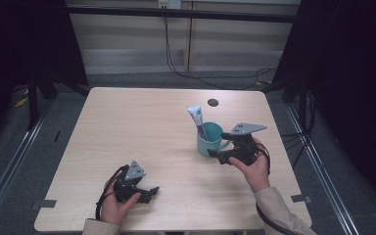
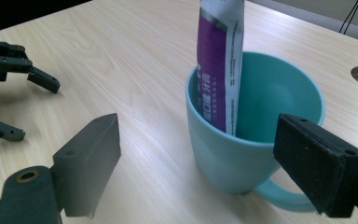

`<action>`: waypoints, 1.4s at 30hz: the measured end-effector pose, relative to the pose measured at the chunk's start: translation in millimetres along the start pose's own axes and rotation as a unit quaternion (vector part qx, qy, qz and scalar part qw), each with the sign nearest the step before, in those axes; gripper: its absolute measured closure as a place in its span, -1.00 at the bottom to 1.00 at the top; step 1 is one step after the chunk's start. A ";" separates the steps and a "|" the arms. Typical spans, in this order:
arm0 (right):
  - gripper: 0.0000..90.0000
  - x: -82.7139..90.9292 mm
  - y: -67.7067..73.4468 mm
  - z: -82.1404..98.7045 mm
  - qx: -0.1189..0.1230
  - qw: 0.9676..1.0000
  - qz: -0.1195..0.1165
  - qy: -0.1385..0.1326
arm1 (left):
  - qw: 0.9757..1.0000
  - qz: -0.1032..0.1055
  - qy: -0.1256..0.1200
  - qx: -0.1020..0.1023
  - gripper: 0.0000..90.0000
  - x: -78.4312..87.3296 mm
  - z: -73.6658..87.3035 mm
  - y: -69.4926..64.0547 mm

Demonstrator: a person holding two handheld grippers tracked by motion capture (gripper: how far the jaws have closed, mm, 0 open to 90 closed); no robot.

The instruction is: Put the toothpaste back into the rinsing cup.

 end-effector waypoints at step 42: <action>-0.69 3.4 11.0 77.7 0.003 0.999 -0.009 0.051 | 1.000 -0.001 0.001 -0.002 -0.66 0.1 0.0 0.3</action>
Point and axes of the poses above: each handheld gripper's, and its own axes: x roughly backward along the jaws, z roughly out of its underside, y roughly to its left, the point moved 9 cm from there along -x, roughly forward along the jaws, and after that the axes turned 6 degrees about z, right-handed, at the moved point
